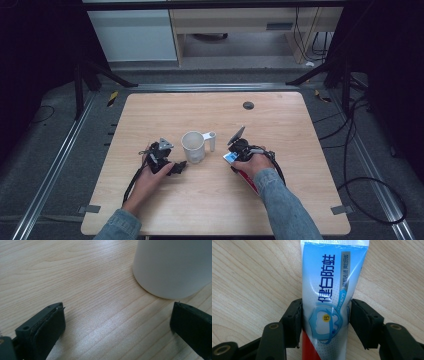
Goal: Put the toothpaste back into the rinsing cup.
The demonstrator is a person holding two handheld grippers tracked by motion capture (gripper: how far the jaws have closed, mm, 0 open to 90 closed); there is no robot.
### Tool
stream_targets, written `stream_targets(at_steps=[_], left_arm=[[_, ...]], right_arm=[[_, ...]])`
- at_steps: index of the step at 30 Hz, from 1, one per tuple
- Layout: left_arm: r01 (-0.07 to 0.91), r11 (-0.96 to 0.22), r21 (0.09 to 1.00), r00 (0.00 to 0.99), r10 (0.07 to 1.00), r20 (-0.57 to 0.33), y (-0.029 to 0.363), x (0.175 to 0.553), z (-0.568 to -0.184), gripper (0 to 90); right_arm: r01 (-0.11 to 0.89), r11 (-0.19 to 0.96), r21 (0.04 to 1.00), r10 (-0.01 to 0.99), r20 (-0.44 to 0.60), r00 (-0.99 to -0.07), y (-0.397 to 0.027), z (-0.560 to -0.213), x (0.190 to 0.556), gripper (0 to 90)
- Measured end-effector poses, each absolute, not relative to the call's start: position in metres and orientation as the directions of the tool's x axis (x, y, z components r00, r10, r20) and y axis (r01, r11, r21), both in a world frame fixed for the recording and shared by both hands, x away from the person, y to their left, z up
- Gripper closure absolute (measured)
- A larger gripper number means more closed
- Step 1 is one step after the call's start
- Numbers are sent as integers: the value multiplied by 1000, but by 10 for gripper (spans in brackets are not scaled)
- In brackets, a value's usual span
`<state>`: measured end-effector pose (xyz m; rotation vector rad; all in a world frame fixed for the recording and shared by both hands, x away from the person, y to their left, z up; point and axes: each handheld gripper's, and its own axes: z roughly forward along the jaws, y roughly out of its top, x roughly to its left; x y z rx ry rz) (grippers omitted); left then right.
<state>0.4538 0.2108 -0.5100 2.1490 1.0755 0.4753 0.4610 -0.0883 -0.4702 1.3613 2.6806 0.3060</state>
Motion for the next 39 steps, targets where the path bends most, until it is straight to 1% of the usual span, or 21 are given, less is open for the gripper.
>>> stream_targets(at_steps=[6,10,16,20,22,26,30,31,32,37,39], left_arm=[[558,-429,710,593,805,22,211,454,-510,0],[558,-429,711,592,805,21,211,454,-510,0],[558,-429,710,592,805,22,211,454,-510,0],[558,-429,710,592,805,21,211,454,-510,0],[558,-429,710,592,805,22,211,454,-510,0],[558,-429,710,593,805,21,211,454,-510,0],[558,-430,710,593,805,22,211,454,-510,0],[558,-429,710,593,805,21,211,454,-510,0],[558,-429,710,593,805,21,211,454,-510,0],[558,-429,710,593,805,21,211,454,-510,0],[558,-429,711,592,805,21,211,454,-510,0]], right_arm=[[786,573,232,810,-13,-587,-89,-470,462,456],[779,582,233,804,-22,-594,-88,-470,461,489],[755,616,226,782,-56,-621,-86,-468,460,576],[738,636,225,765,-58,-641,-87,-463,459,670],[730,643,230,759,-65,-648,-88,-461,458,702],[733,636,242,763,-52,-644,-90,-458,457,719],[721,652,234,747,-41,-663,-91,-456,458,725],[730,645,226,755,-44,-654,-89,-454,457,726],[714,663,227,739,-46,-672,-89,-453,457,727],[700,672,243,730,-56,-681,-88,-444,457,729],[698,676,236,727,-63,-683,-87,-439,456,730]])
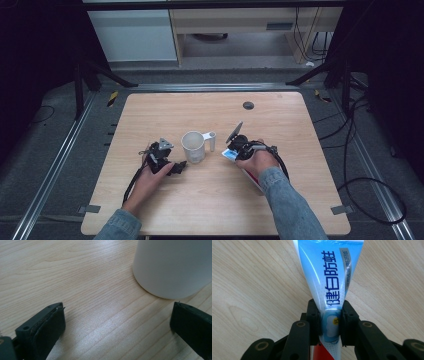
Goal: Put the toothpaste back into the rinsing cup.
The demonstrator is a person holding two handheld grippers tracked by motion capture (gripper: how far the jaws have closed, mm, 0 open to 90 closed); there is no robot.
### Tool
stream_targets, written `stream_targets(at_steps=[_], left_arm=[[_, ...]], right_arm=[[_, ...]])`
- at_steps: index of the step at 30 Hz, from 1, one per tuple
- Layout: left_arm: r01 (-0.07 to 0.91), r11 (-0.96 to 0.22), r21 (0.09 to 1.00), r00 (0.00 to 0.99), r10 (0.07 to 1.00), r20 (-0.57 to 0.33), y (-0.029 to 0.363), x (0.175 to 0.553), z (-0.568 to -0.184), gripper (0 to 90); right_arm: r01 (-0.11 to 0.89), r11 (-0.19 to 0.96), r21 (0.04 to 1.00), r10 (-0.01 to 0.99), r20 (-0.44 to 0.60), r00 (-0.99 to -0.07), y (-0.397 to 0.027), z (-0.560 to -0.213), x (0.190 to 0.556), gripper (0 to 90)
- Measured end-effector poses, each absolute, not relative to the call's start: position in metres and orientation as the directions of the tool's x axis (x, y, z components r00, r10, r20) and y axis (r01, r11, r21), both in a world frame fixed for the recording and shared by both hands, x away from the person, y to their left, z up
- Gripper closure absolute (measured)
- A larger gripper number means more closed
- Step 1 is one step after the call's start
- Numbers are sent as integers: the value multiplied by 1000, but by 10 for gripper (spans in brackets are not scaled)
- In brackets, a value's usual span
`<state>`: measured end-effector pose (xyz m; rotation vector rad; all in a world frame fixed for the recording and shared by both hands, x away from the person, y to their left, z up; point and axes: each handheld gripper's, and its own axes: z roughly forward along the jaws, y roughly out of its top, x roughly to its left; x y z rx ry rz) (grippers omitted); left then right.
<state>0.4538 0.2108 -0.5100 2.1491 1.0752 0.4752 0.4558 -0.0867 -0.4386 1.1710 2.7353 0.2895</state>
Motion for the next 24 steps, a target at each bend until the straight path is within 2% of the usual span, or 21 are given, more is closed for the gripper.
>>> stream_targets(at_steps=[8,24], left_arm=[[558,-424,713,590,807,18,210,454,-510,0],[556,-427,713,591,806,21,211,454,-510,0]], right_arm=[[687,685,241,721,-90,-687,-93,-420,457,732],[697,630,343,762,-95,-641,-111,-378,457,734]])
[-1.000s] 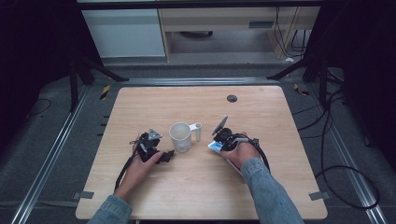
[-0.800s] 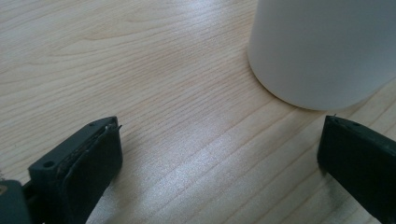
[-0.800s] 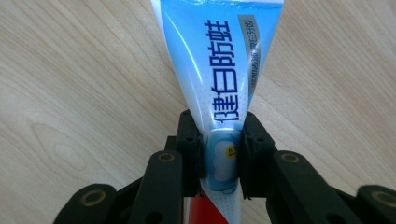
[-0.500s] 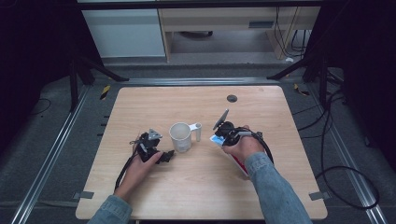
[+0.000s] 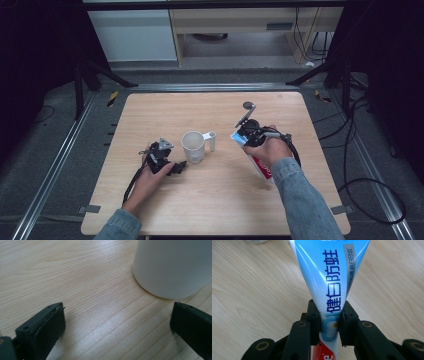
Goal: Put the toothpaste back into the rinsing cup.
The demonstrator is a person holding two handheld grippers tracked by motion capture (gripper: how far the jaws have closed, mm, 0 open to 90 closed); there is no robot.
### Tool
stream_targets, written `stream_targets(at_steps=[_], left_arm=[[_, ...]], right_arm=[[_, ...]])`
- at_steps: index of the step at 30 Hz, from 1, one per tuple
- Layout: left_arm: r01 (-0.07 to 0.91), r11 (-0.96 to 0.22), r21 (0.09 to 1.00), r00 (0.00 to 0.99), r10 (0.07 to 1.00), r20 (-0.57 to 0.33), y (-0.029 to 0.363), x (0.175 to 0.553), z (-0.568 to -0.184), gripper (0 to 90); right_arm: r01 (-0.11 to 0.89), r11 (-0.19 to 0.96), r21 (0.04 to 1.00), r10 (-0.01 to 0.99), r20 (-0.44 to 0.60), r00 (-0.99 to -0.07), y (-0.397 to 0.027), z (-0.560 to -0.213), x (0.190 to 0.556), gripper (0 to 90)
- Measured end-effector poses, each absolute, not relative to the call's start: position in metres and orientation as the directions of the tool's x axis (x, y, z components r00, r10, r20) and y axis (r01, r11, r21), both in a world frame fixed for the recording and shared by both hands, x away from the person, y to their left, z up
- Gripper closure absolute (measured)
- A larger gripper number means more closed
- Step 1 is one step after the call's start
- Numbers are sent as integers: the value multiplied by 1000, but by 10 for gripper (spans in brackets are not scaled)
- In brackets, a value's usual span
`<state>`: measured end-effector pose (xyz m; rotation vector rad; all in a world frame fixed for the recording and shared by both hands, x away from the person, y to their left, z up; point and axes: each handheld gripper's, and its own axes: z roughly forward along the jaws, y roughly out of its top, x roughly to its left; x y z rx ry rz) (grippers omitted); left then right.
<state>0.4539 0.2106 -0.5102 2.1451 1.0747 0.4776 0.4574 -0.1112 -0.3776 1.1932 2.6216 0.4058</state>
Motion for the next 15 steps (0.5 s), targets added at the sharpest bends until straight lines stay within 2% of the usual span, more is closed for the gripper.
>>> stream_targets(at_steps=[6,15], left_arm=[[556,-427,713,591,806,21,211,454,-510,0],[556,-427,713,591,806,21,211,454,-510,0]], right_arm=[[688,607,398,776,-109,-622,-117,-361,458,734],[625,554,550,795,-126,-594,-125,-350,460,735]])
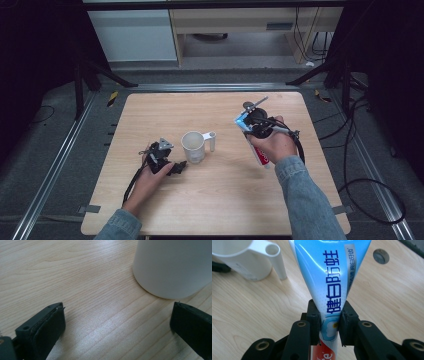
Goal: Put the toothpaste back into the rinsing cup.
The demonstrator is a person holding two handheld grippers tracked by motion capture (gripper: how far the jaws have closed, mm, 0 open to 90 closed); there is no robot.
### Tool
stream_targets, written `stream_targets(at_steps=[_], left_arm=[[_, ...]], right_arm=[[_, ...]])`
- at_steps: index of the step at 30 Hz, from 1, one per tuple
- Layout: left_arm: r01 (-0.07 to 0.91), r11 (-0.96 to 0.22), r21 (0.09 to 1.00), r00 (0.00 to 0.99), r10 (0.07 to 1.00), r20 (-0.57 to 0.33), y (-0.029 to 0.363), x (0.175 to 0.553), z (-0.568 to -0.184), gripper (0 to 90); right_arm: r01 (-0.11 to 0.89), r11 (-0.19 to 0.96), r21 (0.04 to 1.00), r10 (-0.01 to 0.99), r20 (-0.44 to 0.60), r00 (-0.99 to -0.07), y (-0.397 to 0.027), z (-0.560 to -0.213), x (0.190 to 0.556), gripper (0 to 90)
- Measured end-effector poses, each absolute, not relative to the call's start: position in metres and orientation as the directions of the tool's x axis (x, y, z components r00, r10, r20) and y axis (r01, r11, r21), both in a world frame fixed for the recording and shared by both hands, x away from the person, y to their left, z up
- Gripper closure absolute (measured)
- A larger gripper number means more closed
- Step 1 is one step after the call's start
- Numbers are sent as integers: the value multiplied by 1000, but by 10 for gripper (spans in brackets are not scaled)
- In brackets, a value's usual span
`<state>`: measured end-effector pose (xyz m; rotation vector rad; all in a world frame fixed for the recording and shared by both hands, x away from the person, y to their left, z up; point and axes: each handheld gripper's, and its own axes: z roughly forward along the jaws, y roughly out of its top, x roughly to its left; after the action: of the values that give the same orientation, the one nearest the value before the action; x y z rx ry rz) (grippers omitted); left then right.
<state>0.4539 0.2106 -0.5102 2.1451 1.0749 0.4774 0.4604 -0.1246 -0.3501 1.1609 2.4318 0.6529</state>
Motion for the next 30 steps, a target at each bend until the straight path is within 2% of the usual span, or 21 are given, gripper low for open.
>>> stream_targets(at_steps=[5,14,30], left_arm=[[556,-426,714,591,806,21,210,454,-510,0],[558,-423,714,589,808,18,210,454,-510,0],[558,-428,711,592,806,21,211,454,-510,0]], right_arm=[[589,540,601,792,-128,-596,-126,-348,463,735],[498,416,761,829,-93,-551,-134,-345,462,735],[439,315,841,854,-49,-519,-130,-359,456,734]])
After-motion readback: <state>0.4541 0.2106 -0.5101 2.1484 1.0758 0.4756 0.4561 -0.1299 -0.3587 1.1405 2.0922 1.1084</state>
